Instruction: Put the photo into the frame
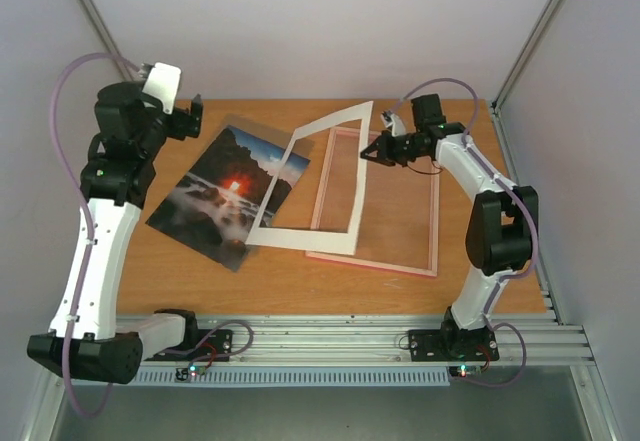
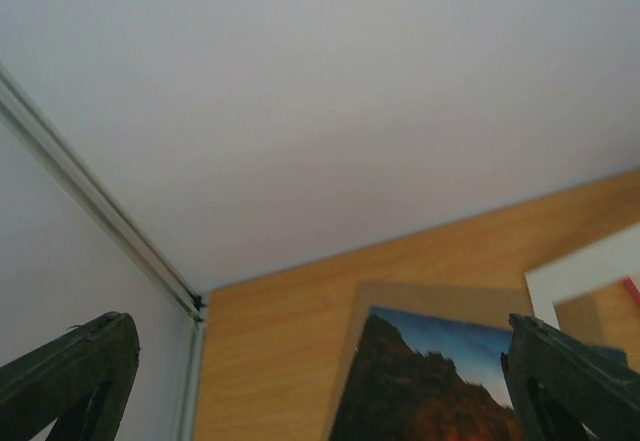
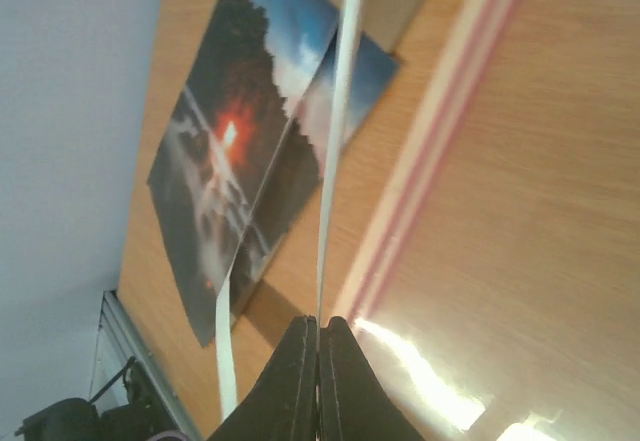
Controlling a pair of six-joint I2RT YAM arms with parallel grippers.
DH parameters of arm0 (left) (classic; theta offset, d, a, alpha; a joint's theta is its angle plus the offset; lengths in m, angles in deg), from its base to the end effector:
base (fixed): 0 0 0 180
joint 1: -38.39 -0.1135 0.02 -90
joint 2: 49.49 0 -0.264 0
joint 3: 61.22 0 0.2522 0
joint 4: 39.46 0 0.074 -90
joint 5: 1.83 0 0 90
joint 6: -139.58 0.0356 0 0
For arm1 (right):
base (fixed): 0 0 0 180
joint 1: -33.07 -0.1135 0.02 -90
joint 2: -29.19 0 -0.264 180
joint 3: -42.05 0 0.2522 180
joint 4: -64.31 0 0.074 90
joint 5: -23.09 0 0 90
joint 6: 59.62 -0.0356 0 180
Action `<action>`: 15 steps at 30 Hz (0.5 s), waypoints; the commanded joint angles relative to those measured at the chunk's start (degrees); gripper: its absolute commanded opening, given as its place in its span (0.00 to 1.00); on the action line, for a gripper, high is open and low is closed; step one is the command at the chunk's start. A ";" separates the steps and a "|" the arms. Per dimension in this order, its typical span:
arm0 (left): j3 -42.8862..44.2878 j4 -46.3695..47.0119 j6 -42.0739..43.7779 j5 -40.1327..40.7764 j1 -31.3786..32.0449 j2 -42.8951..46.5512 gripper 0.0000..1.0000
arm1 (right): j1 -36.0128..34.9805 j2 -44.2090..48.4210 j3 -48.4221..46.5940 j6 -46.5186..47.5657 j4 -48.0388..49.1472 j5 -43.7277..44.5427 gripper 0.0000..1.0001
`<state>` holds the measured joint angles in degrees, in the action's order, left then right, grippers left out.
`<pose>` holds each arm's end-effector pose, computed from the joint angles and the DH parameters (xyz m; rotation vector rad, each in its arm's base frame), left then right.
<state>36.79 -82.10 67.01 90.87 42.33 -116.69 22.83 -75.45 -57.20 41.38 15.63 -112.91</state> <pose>0.2411 -0.0149 0.4636 0.2968 1.7570 0.2117 0.3849 0.0956 0.2653 -0.7479 2.2408 0.9883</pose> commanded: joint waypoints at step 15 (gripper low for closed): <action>-9.85 -2.36 2.08 -4.60 4.97 -1.00 0.99 | 16.18 -0.08 0.90 15.49 -18.54 -0.49 0.01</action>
<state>28.46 -84.51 68.30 87.76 46.81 -117.26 35.82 -75.47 -56.57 51.59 3.19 -113.00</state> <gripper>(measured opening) 0.994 0.015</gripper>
